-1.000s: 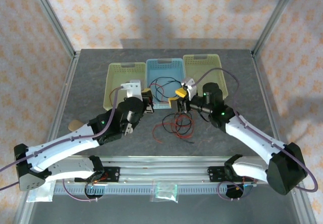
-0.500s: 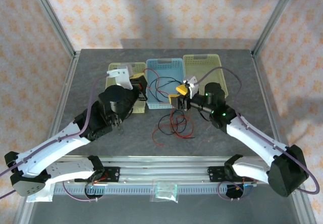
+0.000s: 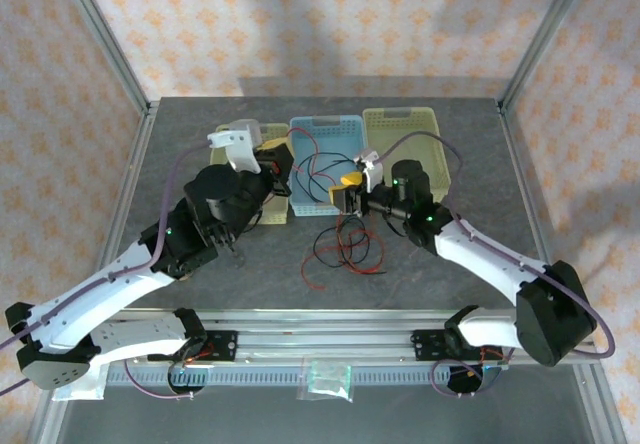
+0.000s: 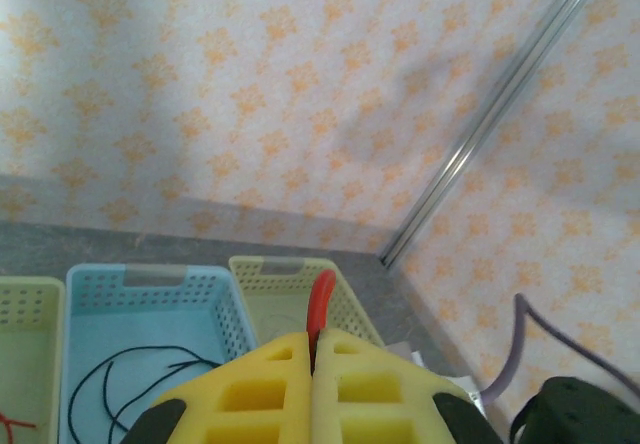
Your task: Untangle the cables
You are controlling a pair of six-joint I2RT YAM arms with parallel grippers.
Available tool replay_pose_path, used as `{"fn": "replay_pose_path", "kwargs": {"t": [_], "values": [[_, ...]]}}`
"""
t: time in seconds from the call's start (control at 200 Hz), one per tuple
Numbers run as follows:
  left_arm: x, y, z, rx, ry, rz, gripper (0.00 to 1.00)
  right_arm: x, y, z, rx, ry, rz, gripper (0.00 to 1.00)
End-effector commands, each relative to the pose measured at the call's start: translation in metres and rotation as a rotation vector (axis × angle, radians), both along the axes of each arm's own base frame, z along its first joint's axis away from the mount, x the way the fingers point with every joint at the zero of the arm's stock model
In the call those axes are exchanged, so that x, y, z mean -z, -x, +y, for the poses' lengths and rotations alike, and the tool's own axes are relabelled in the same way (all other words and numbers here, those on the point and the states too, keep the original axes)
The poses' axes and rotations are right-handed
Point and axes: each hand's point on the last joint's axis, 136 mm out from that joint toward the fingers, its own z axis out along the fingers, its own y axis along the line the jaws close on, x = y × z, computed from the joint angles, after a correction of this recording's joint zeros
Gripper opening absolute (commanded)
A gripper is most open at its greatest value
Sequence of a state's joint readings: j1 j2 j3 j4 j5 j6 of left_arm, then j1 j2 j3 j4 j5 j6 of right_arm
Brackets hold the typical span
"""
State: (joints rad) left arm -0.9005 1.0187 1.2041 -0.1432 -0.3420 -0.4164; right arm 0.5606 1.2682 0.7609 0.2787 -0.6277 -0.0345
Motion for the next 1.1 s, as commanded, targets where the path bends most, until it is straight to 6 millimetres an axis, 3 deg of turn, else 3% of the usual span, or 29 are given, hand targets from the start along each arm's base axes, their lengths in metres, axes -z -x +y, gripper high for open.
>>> {"fn": "replay_pose_path", "kwargs": {"t": [0.0, 0.305, 0.541, 0.701, 0.926, 1.096], "values": [[-0.038, 0.005, 0.004, 0.021, 0.059, -0.075, 0.00, 0.003, -0.006, 0.005, 0.020, -0.041, 0.015, 0.48], [-0.081, 0.006, 0.006, 0.038, 0.100, -0.137, 0.00, 0.024, -0.018, 0.012, 0.066, -0.032, 0.070, 0.39], [-0.107, -0.004, 0.014, -0.005, 0.094, -0.166, 0.00, 0.044, -0.010, -0.002, 0.112, 0.010, 0.105, 0.31], [-0.121, -0.012, 0.025, -0.045, 0.095, -0.178, 0.00, 0.056, 0.002, -0.013, 0.131, 0.023, 0.125, 0.30], [-0.123, -0.031, 0.039, -0.141, 0.031, -0.135, 0.00, 0.051, 0.019, -0.024, 0.128, 0.019, 0.117, 0.41], [-0.109, -0.051, 0.060, -0.258, -0.009, -0.065, 0.00, 0.024, 0.035, -0.037, 0.124, 0.012, 0.026, 0.58]]}}
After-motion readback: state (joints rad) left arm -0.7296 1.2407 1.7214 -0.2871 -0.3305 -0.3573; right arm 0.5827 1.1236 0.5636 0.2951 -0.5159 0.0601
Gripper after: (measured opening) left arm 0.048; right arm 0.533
